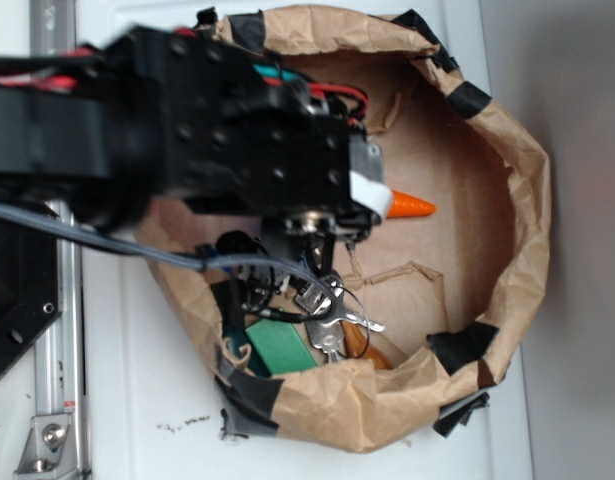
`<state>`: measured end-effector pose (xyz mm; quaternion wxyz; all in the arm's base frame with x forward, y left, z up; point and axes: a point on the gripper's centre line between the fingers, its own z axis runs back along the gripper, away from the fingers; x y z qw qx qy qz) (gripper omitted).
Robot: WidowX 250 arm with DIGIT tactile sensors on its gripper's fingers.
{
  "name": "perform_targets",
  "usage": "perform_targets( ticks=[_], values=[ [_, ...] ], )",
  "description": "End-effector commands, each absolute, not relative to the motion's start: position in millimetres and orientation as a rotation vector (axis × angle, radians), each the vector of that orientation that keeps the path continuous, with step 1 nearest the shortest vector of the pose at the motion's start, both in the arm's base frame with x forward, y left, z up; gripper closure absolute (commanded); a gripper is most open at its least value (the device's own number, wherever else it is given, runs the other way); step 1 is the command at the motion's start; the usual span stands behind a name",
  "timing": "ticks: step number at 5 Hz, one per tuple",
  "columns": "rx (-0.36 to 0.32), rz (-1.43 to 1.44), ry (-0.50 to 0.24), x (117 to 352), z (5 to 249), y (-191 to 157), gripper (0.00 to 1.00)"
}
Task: Grab the black box.
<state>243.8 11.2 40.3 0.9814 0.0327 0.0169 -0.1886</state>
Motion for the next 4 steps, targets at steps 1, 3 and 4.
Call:
perform_targets(
  ticks=[1, 3, 4],
  values=[
    [0.021, -0.408, -0.033, 260.6, 29.5, -5.5, 1.0],
    [0.025, -0.321, -0.133, 257.9, 100.7, 6.5, 1.0],
    [0.053, -0.268, -0.203, 253.4, 136.4, 19.0, 1.0]
  ],
)
